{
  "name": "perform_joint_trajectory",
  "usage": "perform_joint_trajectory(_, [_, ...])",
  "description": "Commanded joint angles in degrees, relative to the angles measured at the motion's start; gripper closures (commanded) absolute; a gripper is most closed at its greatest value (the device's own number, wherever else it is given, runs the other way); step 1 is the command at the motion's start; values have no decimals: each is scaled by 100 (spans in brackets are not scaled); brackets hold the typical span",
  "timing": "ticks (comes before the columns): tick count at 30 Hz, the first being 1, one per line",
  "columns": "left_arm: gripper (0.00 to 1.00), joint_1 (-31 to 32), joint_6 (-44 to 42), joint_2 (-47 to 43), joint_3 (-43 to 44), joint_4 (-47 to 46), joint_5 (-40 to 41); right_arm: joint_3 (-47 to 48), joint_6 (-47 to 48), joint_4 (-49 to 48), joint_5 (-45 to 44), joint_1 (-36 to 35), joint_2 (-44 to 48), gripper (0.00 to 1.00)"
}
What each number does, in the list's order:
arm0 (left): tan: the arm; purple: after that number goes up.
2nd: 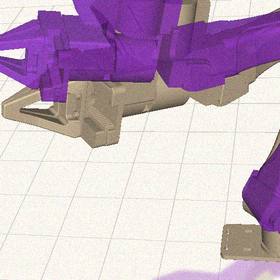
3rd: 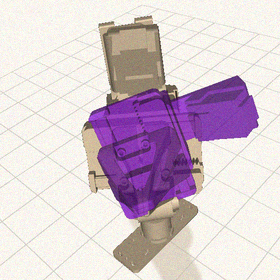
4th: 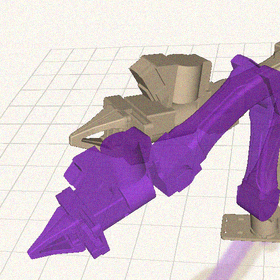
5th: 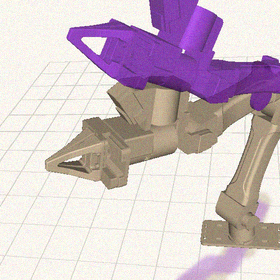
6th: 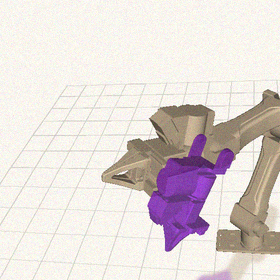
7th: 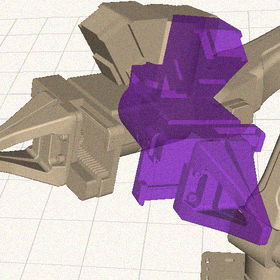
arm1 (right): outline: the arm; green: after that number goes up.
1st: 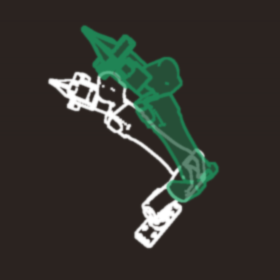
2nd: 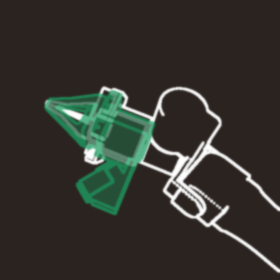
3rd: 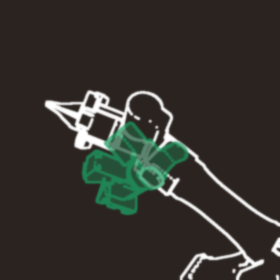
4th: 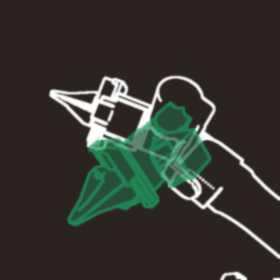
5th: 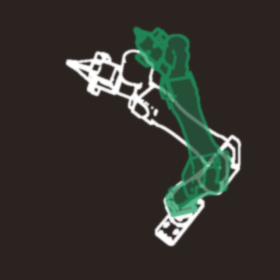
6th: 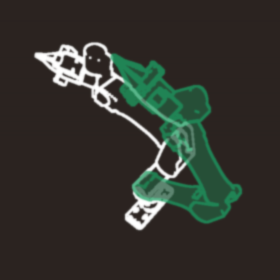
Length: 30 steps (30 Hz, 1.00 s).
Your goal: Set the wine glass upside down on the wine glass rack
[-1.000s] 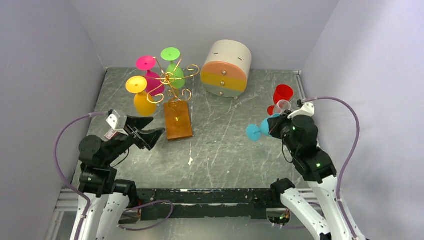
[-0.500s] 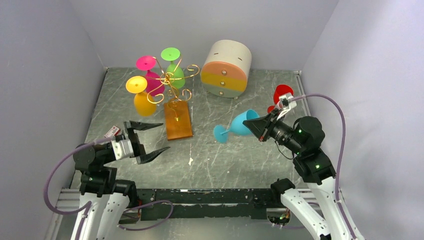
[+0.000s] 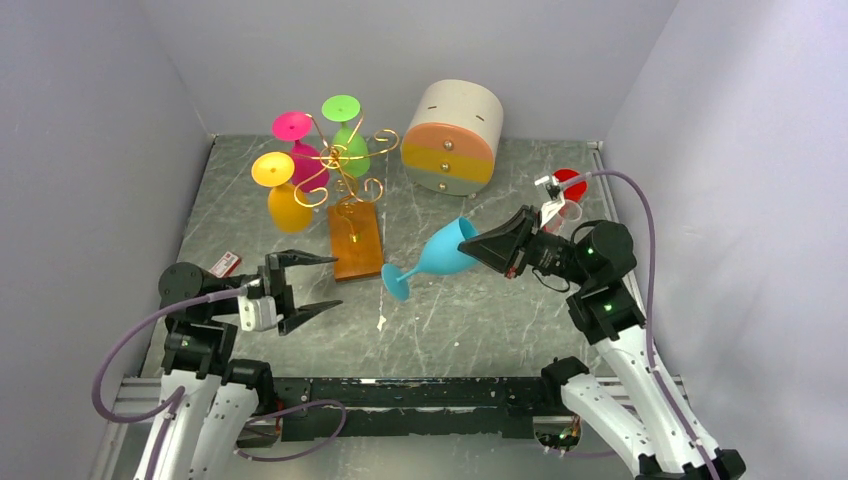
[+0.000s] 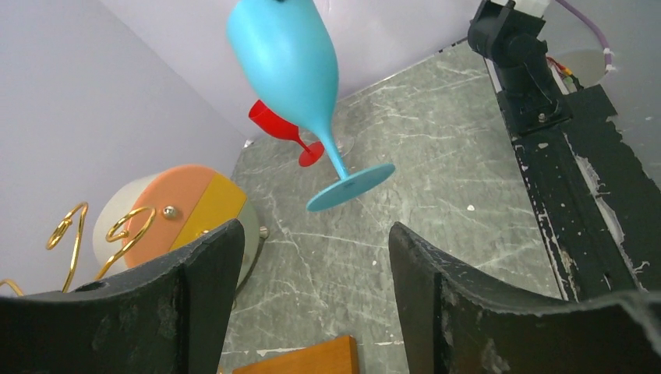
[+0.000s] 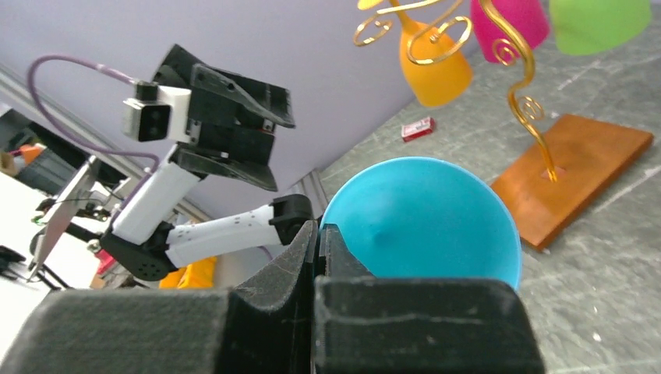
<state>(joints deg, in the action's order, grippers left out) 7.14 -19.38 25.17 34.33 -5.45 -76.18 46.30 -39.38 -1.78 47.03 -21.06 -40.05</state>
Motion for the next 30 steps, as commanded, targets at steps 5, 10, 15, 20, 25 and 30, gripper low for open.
perform_joint_trajectory(5, [28, 4, -1441, 429, 424, 806, -552, -36, -1378, -2360, 664, -52, -667, 100])
perform_joint_trajectory(10, [29, 57, -1956, 733, 680, 1220, -630, 421, -854, -1803, 193, -488, -1051, 100])
perform_joint_trajectory(15, [29, 110, -2092, 754, 698, 1350, -580, 690, -580, -1782, -166, -1345, -1524, 100])
perform_joint_trajectory(20, [30, 169, -2703, 700, 772, 2098, -583, 806, -588, -1934, -356, -1576, -1661, 100])
perform_joint_trajectory(25, [43, 183, -3006, 713, 749, 2469, -571, 973, -588, -1923, -381, -1593, -1685, 100])
perform_joint_trajectory(30, [54, 183, -3178, 797, 850, 2680, -683, 951, -571, -1887, -368, -1638, -1716, 100])
